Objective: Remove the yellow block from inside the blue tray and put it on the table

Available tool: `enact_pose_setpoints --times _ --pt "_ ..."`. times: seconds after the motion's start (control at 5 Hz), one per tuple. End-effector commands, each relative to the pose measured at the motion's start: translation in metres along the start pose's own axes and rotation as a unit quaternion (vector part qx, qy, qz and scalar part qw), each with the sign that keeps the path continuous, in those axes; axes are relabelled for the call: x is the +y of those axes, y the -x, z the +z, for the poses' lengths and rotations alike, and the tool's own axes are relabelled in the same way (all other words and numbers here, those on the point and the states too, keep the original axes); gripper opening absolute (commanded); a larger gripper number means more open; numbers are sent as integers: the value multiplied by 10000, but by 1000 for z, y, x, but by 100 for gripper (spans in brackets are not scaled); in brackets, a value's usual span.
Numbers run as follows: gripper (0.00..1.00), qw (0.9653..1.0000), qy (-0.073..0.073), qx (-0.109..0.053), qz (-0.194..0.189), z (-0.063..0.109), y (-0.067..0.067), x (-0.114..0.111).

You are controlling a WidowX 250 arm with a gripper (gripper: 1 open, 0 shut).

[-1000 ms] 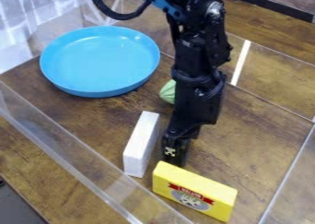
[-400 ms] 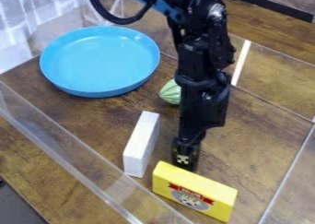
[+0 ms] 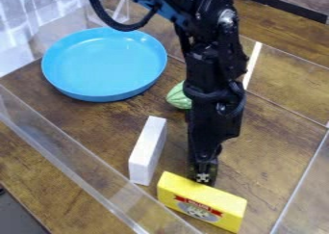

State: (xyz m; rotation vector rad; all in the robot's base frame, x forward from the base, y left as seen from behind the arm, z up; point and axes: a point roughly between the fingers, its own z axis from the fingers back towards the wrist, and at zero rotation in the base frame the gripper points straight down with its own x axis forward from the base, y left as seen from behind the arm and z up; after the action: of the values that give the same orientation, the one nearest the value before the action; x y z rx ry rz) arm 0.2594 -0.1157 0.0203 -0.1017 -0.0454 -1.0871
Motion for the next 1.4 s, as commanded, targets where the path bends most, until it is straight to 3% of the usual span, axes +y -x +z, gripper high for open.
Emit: enact_pose_setpoints --times 0.0,0.2,0.6,0.8,1.2 --pt "100 9994 -156 -233 184 13 -8 11" --pt "100 9994 -163 -255 185 11 -9 4" --pt "100 9992 -106 -271 -289 8 -8 -9" --pt "100 9993 -117 -302 -209 7 -13 -12" --pt "100 9970 -24 -327 -701 4 -24 -14"
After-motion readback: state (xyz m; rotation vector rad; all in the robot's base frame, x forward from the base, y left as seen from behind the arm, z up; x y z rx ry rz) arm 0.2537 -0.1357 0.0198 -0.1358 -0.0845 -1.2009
